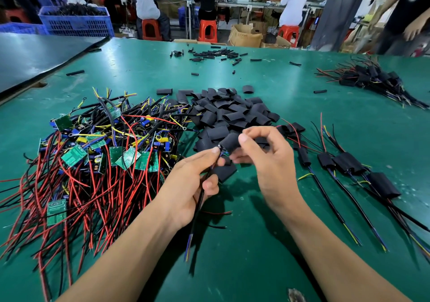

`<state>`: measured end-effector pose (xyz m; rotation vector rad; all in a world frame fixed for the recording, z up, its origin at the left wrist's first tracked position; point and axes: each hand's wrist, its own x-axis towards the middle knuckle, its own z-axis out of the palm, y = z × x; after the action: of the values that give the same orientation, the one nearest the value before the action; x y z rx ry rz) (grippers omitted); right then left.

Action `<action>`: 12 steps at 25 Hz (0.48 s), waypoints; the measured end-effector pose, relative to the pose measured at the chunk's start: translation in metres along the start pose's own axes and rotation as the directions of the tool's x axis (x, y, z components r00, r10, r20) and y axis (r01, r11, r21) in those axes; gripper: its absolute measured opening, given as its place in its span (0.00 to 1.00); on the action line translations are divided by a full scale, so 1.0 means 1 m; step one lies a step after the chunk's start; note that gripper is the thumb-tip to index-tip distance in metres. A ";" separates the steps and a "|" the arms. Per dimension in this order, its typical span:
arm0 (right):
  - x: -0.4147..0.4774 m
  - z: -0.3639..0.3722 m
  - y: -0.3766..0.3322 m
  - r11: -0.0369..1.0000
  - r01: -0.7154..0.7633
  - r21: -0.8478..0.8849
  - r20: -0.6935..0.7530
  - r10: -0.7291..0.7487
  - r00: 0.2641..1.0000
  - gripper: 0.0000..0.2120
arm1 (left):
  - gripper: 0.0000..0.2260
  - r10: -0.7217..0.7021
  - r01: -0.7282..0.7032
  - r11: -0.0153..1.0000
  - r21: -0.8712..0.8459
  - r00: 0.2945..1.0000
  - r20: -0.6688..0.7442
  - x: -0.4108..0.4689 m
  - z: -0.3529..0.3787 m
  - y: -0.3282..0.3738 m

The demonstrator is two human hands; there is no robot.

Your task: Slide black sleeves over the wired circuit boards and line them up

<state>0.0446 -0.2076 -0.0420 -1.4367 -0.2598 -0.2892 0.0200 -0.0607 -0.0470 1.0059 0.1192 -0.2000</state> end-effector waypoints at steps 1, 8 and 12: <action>0.000 0.001 -0.001 0.999 -0.006 0.043 -0.067 0.009 0.998 0.06 | 0.07 -0.006 0.006 1.000 -0.007 1.000 0.007 0.000 0.000 0.000; 0.003 0.003 0.002 0.974 -0.221 0.053 0.004 0.221 0.975 0.12 | 0.05 -0.038 0.038 0.996 -0.085 0.999 -0.003 0.003 -0.003 0.000; 0.006 0.001 -0.002 0.917 -0.354 0.181 0.141 0.333 0.933 0.14 | 0.06 -0.091 0.091 0.996 -0.015 0.995 0.035 0.001 0.000 -0.004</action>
<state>0.0497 -0.2070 -0.0383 -1.2684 -0.1149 0.1023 0.0200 -0.0630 -0.0506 0.9810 0.1352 -0.2988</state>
